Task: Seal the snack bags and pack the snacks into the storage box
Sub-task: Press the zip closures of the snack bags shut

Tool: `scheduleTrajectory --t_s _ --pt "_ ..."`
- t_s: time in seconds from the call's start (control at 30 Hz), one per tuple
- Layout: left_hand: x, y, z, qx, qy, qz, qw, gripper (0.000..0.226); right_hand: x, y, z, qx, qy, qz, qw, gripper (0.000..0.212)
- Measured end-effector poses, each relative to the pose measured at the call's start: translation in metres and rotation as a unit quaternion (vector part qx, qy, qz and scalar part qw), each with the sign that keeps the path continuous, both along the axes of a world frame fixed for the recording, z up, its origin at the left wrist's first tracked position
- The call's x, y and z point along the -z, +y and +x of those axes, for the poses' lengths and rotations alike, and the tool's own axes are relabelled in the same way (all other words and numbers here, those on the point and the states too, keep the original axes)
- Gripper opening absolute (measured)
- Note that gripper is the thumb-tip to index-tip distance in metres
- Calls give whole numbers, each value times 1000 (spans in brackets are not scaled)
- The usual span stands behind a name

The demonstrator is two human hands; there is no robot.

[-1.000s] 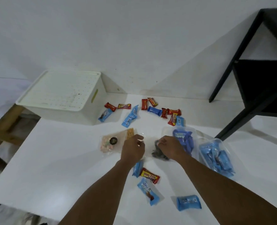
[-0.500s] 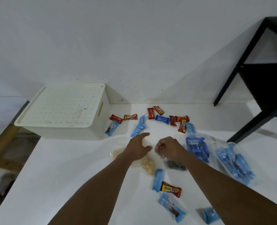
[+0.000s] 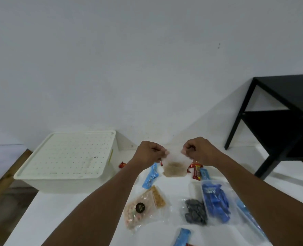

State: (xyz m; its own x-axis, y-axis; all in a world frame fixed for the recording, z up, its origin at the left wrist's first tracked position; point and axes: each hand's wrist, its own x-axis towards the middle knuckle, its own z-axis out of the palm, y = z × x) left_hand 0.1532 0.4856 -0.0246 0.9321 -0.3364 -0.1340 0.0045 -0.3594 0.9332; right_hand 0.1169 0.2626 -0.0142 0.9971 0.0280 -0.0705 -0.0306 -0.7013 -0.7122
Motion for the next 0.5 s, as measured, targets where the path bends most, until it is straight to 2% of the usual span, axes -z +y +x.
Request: scheduleTrajectory --t_s 0.07,0.13,0.27,0.4,0.5 --pt "-1 -4 -2 -5 -3 -27 1000 18 3 -1 -7 18 -25 30 999 17" --pt "0 -9 -4 -16 -7 -54 998 16 7 -2 -16 45 -45 106 992 15" --pt "0 -13 -6 -9 6 -81 997 16 18 -6 -31 96 -19 255 962 13" --pt "-1 -15 -10 -9 46 -100 994 20 19 -8 -37 98 -17 296 950 20" --pt "-1 -13 -9 -36 81 -157 984 18 11 -10 -34 92 -8 332 939 16"
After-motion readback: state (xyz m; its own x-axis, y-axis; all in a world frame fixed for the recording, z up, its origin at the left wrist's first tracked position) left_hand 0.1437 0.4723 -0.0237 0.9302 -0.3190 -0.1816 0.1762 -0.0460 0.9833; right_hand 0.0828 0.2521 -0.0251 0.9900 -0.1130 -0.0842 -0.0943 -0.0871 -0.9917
